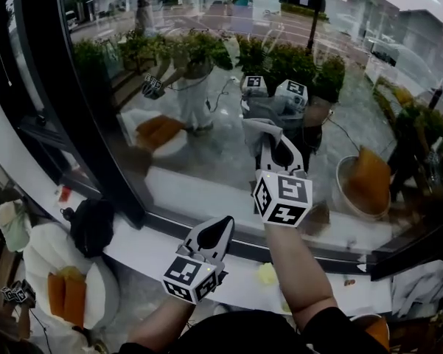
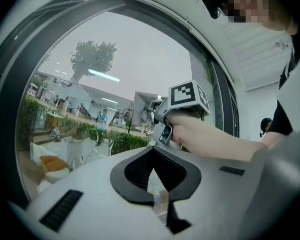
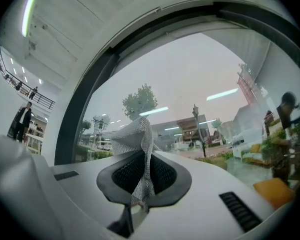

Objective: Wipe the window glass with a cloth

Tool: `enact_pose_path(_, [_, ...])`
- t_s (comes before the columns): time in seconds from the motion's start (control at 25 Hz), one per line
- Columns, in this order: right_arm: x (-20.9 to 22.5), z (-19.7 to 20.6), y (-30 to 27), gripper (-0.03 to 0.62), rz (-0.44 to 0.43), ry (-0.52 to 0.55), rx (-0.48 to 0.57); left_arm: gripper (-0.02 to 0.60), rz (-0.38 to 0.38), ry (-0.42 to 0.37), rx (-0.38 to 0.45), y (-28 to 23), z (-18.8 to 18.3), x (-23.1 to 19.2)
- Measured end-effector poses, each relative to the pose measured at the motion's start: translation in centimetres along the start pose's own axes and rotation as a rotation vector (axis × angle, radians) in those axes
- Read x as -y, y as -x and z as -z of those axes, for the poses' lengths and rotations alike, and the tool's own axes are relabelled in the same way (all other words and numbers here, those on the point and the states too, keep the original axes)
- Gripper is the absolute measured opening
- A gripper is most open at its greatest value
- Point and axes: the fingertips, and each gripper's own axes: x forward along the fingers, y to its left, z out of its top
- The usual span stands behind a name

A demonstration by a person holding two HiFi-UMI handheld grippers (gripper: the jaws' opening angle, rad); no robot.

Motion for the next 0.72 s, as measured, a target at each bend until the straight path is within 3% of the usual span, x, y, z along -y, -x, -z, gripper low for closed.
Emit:
enact_pose_path(0.24, [-1.9, 1.0, -1.0, 0.041, -0.048, -0.02, -0.015, 0.008, -0.039, -0.003, -0.015, 0.4, 0.5, -1.0])
enact_pose_path(0.72, [-1.9, 0.9, -1.1, 0.041, -0.061, -0.034, -0.012, 0.008, -0.032, -0.012, -0.01, -0.2, 0.0, -1.0])
